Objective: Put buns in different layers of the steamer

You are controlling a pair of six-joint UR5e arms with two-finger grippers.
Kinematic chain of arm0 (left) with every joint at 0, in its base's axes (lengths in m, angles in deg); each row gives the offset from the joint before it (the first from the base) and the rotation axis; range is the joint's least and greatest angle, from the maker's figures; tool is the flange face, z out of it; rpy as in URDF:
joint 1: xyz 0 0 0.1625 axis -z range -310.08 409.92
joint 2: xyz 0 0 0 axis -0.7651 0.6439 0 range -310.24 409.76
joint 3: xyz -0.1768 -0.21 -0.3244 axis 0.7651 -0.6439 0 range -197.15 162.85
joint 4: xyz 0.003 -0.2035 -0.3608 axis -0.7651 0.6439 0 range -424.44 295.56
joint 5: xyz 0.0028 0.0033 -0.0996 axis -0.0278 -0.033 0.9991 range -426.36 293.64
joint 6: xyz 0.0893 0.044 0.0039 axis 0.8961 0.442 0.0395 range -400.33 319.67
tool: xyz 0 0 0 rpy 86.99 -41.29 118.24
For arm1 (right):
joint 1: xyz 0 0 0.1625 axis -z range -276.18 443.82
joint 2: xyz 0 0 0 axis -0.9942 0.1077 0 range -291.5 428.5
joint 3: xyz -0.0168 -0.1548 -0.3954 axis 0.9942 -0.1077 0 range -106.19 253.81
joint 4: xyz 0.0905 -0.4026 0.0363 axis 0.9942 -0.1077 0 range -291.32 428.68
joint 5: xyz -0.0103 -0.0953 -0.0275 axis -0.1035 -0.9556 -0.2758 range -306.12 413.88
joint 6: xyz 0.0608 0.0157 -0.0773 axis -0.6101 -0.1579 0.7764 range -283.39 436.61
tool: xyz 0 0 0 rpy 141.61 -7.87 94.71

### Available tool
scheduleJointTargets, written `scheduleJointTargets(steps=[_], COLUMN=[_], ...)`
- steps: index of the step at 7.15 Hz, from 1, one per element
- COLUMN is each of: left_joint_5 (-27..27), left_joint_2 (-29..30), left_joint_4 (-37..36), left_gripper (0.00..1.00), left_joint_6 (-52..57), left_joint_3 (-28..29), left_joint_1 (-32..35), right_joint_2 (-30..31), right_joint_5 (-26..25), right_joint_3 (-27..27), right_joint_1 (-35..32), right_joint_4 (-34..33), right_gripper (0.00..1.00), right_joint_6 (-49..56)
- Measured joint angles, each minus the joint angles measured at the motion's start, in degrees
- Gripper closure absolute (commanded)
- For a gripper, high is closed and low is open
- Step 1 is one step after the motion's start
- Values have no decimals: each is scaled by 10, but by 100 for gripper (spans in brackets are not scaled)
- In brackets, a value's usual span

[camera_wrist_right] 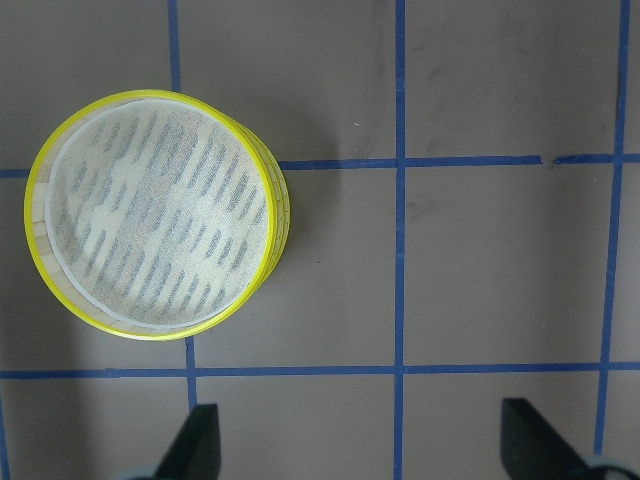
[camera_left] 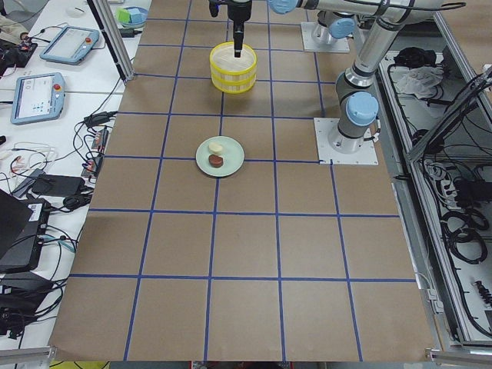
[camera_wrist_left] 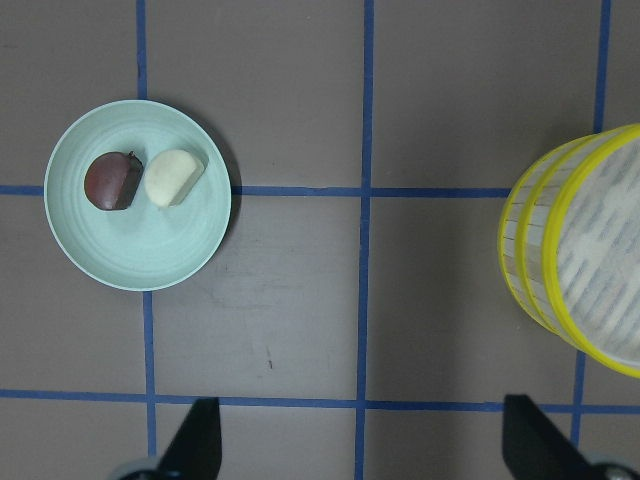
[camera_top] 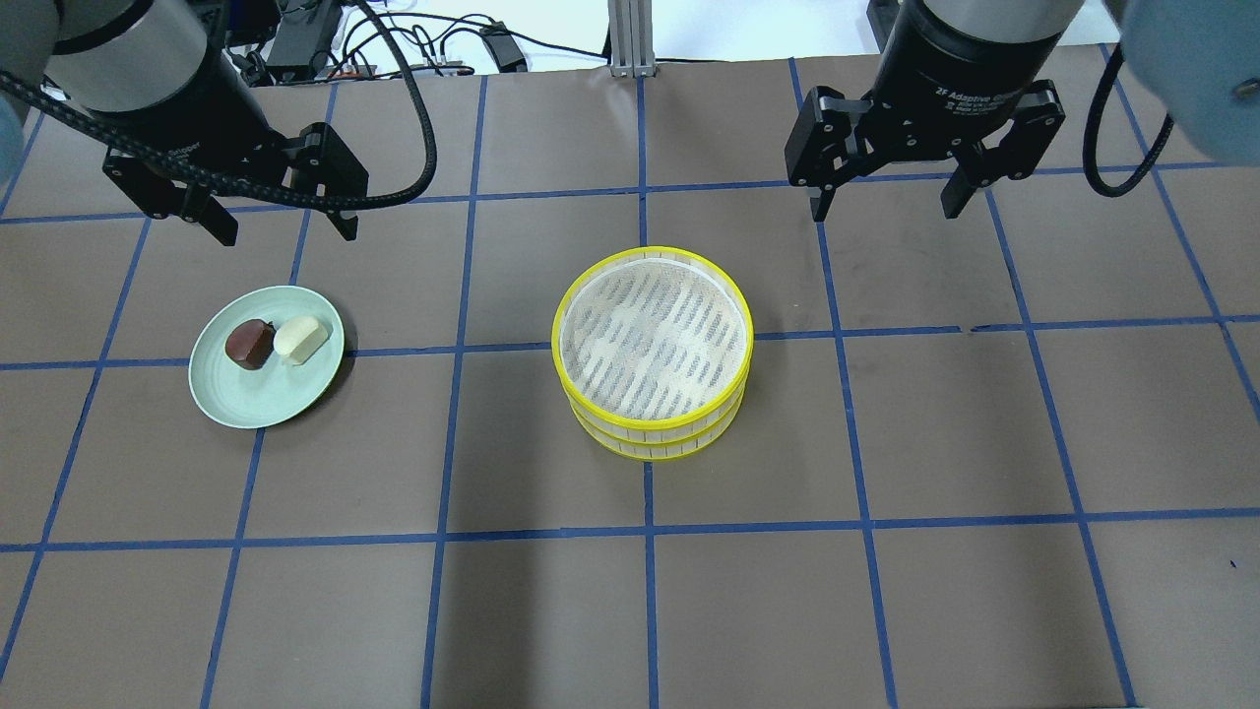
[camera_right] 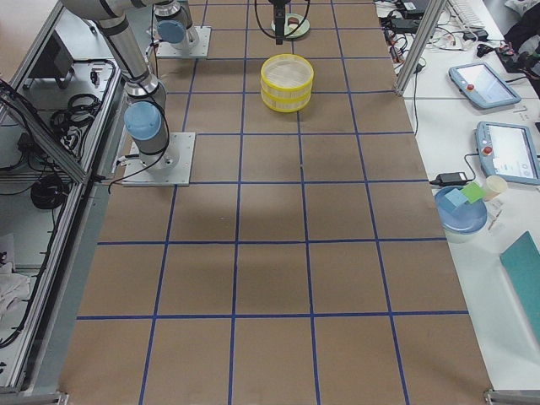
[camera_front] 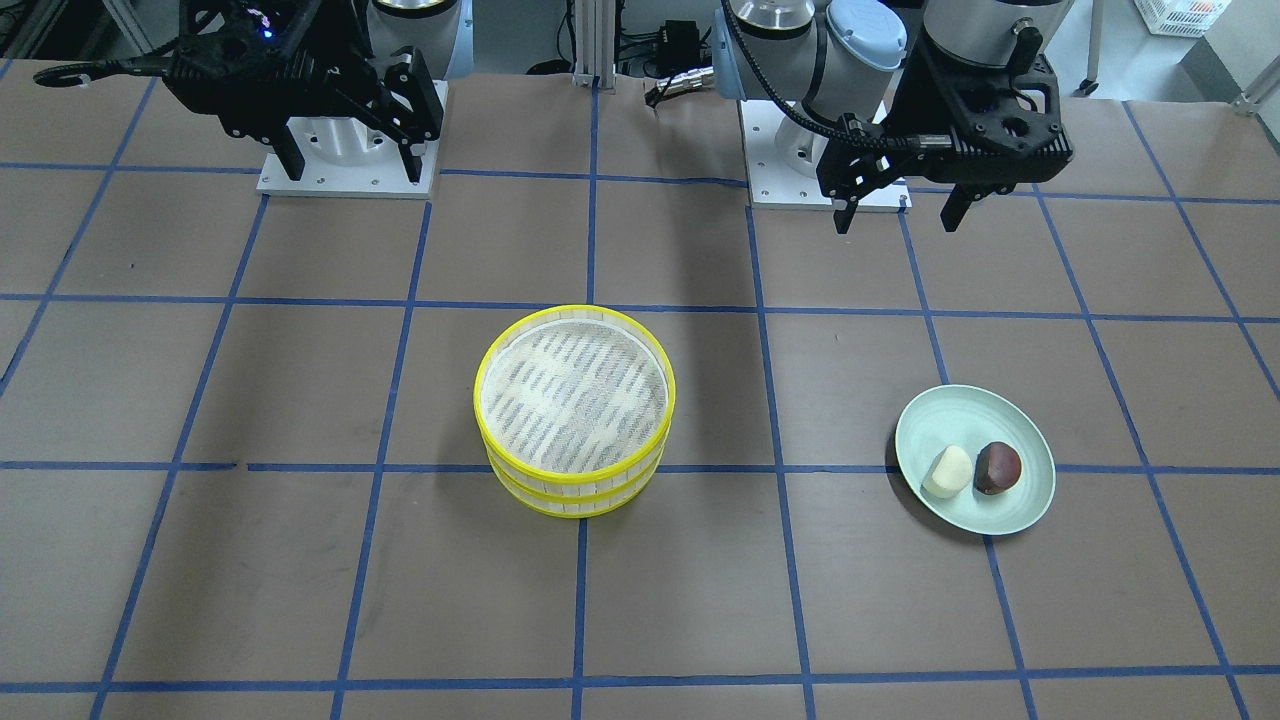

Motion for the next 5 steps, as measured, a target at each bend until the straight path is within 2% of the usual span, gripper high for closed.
scheduleJointTargets(steps=[5], left_joint_5=[7], left_joint_2=[3], left_joint_4=[-1], left_gripper=[0], left_joint_6=[45], left_joint_3=[-3], left_joint_1=[-42], right_joint_2=[-1], right_joint_5=[-3], right_joint_3=[1], right_joint_1=[2], right_joint_4=[-1], right_gripper=[0], right_joint_6=[1])
